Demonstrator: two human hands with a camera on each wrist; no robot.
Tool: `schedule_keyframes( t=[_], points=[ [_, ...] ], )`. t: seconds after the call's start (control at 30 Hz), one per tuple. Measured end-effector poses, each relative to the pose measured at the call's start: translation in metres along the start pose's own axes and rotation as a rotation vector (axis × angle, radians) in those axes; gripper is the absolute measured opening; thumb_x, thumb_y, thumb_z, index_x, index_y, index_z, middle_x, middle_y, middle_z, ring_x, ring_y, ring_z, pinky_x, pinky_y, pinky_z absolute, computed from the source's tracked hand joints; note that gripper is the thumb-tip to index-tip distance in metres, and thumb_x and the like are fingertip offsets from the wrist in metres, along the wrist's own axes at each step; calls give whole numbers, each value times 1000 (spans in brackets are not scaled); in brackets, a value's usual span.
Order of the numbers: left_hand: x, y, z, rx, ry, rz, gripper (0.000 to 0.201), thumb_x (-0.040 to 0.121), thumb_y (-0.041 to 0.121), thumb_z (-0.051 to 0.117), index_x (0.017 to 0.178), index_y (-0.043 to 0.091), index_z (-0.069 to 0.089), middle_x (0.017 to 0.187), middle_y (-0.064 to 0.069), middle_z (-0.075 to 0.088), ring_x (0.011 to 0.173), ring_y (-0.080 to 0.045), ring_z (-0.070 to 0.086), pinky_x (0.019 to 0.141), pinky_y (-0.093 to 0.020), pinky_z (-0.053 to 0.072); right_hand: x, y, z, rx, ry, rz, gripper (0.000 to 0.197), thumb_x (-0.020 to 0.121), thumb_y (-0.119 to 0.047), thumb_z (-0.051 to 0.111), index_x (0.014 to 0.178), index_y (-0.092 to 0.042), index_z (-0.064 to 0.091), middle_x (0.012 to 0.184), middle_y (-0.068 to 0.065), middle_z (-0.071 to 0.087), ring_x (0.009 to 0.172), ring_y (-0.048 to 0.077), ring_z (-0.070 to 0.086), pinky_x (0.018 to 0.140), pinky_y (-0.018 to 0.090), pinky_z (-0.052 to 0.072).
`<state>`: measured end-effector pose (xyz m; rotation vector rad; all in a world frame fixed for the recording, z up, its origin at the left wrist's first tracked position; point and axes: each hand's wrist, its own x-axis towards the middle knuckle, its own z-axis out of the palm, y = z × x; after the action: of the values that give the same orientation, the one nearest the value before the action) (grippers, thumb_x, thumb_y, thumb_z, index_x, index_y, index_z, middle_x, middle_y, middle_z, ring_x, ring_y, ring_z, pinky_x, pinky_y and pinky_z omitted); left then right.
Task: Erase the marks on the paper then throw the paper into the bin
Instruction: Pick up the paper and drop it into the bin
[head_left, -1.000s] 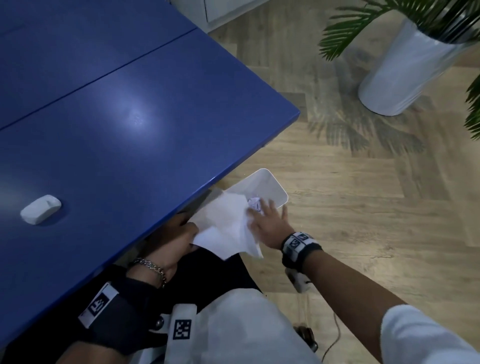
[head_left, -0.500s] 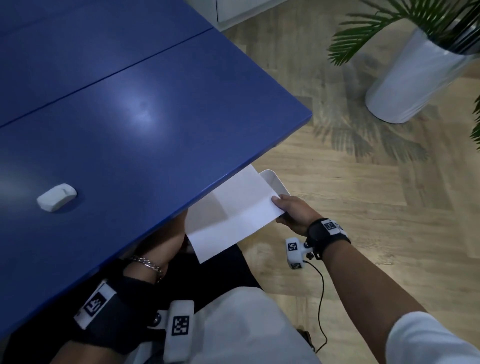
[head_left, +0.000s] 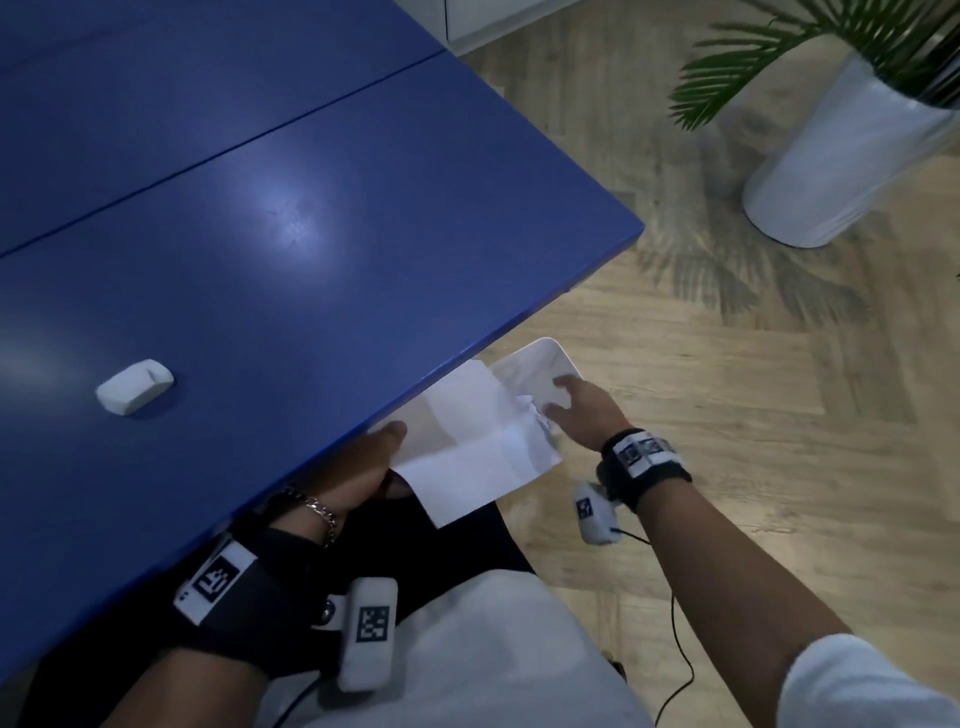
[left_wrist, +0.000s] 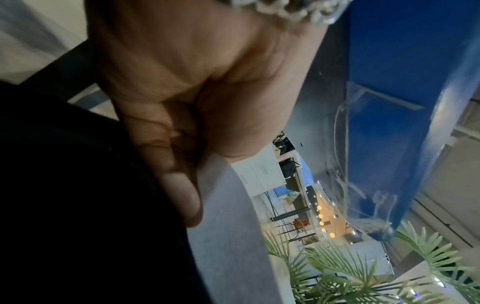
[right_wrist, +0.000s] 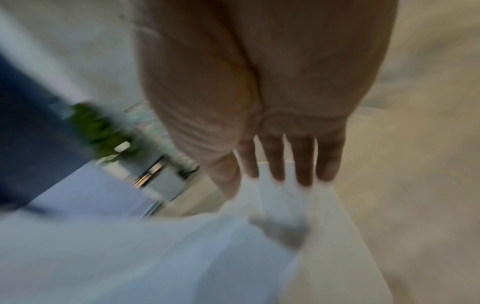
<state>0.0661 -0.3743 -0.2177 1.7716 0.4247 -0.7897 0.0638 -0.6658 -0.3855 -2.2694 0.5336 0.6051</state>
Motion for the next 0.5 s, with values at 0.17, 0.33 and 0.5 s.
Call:
schedule_keyframes(
  t=[0.17, 0.33, 0.5],
  points=[
    [6, 2, 12, 8, 78, -1, 20, 111, 29, 50, 94, 20, 57, 86, -10, 69, 68, -25, 69, 68, -39, 66, -70, -113, 13, 236, 59, -697, 52, 111, -36, 48, 161, -21, 39, 166, -4, 42, 152, 12, 40, 125, 28, 31],
    [12, -10, 7, 30, 195, 82, 17, 109, 23, 55, 95, 22, 64, 104, -9, 72, 85, -13, 71, 72, -30, 59, -73, -116, 57, 26, -179, -692, 51, 116, -41, 23, 166, -35, 27, 175, -15, 19, 162, 6, 9, 133, 34, -2],
    [19, -22, -4, -84, 204, 149, 15, 105, 25, 63, 92, 31, 63, 106, 7, 67, 99, -16, 65, 81, -28, 52, 0, -22, 68, -626, -188, -226, 64, 108, -62, 9, 167, -37, 17, 178, -1, 3, 164, 39, -1, 119, 79, -7]
  ],
)
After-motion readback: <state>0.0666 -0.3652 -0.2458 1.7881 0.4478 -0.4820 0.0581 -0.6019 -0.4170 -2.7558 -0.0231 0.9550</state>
